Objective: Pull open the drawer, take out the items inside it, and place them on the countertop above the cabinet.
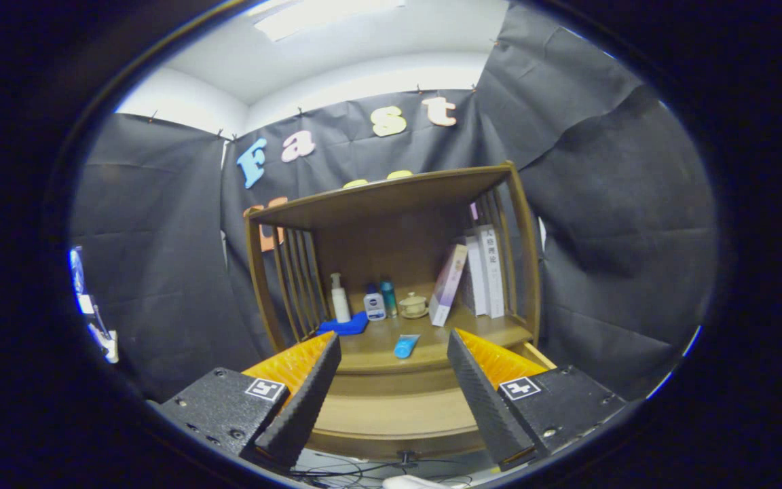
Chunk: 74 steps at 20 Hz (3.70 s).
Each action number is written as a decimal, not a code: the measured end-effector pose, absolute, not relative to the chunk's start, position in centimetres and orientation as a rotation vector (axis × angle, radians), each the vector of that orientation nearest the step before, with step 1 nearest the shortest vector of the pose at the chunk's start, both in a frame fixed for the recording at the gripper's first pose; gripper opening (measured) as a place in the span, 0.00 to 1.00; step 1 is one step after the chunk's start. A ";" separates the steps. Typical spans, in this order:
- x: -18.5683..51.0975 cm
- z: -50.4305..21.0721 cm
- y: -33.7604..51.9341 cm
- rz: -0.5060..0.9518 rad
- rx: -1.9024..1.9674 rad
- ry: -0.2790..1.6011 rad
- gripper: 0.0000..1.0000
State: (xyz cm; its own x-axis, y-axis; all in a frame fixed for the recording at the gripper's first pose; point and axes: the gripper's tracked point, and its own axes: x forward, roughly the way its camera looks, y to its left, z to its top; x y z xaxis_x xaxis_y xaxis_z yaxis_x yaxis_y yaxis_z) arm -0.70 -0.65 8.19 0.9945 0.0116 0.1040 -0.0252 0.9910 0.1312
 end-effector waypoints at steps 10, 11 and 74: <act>-3.4 -0.6 -1.1 -0.035 0.030 -0.075 1.00; -3.4 -1.5 -1.2 -0.044 0.010 -0.078 1.00; 17.1 -13.2 -0.7 -0.090 -0.019 0.145 0.98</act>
State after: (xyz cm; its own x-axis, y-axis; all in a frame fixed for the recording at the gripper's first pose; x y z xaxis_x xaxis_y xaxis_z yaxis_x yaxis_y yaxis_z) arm 17.09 -0.70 -13.25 0.9854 -0.0912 -0.1435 0.0884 0.9958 -0.0258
